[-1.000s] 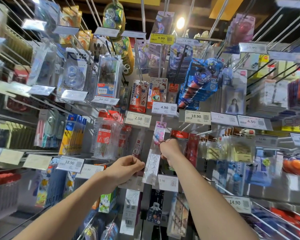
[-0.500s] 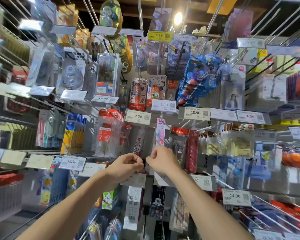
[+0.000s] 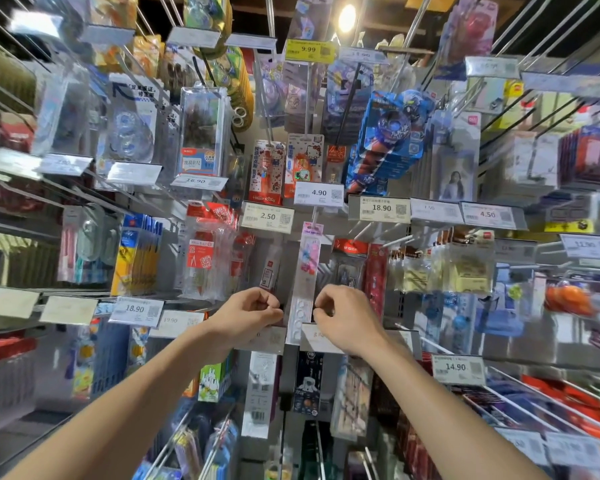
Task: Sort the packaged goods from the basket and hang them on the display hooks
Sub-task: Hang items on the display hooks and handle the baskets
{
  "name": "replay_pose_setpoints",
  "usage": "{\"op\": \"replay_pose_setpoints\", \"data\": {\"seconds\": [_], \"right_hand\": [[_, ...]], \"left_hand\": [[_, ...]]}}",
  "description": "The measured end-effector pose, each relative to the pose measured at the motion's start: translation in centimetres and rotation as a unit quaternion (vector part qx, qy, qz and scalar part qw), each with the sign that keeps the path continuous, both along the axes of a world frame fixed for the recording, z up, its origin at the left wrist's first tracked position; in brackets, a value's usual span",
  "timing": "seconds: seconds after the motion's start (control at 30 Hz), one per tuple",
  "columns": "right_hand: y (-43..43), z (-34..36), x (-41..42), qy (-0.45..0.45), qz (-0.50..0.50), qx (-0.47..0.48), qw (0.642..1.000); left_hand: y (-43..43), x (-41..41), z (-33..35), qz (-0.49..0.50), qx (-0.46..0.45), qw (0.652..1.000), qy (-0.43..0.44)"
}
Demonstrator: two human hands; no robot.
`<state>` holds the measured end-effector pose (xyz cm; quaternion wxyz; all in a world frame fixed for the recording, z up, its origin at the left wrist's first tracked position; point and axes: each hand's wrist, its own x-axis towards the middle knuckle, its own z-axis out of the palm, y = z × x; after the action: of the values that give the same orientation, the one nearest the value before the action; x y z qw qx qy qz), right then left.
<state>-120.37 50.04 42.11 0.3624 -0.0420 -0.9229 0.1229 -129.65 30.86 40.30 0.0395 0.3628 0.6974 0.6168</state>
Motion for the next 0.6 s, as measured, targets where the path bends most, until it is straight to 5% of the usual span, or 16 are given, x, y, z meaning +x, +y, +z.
{"op": "replay_pose_setpoints", "data": {"seconds": [0.13, 0.37, 0.6], "right_hand": [[1.1, 0.9, 3.0, -0.013, -0.001, -0.006, 1.000], [2.3, 3.8, 5.5, -0.026, -0.007, -0.035, 0.999], [1.5, 11.9, 7.0, -0.269, 0.040, -0.026, 0.962]], "left_hand": [[-0.3, 0.4, 1.2, 0.012, -0.037, 0.999, 0.025], [0.3, 1.7, 4.3, 0.021, -0.230, 0.958, 0.172], [3.2, 5.1, 11.5, -0.036, -0.401, 0.875, 0.269]]}}
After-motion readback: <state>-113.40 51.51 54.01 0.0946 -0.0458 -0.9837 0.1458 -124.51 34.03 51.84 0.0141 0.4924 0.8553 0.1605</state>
